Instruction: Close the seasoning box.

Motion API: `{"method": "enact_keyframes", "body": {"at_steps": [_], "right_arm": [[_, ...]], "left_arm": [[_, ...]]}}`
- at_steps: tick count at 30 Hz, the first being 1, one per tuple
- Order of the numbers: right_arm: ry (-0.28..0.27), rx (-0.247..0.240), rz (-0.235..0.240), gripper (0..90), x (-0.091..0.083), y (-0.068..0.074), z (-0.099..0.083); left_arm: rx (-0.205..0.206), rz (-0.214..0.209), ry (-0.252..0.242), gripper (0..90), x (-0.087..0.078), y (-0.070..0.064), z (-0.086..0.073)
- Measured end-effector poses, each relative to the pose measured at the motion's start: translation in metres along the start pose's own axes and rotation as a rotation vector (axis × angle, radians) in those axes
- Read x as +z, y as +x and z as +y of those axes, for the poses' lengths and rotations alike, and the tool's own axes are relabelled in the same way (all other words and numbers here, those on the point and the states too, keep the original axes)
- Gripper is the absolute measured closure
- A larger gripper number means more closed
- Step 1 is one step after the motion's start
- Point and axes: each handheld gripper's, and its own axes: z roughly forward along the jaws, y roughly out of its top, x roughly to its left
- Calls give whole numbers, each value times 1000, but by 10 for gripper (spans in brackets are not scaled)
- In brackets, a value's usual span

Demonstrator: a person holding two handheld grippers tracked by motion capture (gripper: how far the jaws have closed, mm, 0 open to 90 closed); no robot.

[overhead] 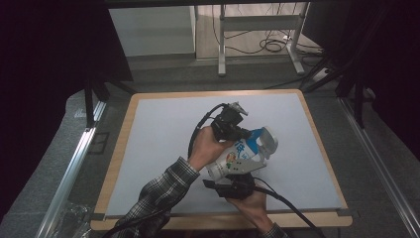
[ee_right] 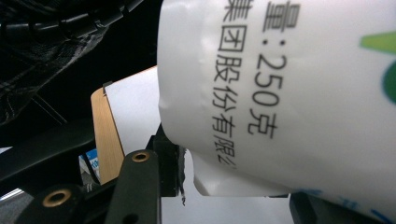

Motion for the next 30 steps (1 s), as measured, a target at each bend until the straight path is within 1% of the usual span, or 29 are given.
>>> {"method": "enact_keyframes", "body": {"at_steps": [4,10,13,14,16,22,30], "right_arm": [[3,-2,-2,587,0,0,0],[6,-5,-11,619,0,0,1],[5,1,-12,619,0,0,1],[8,1,-13,619,-1,0,1],[7,2,-13,619,0,0,2],[3,10,-13,619,0,0,2],[3,8,-13,619,0,0,3]], "left_arm": [[0,1,3,890,0,0,0],[0,0,3,890,0,0,0],[-6,-1,1,889,0,0,1],[5,0,10,889,0,1,1],[5,1,11,889,0,0,1],[0,1,5,889,0,0,2],[0,-1,9,889,0,0,3]]}}
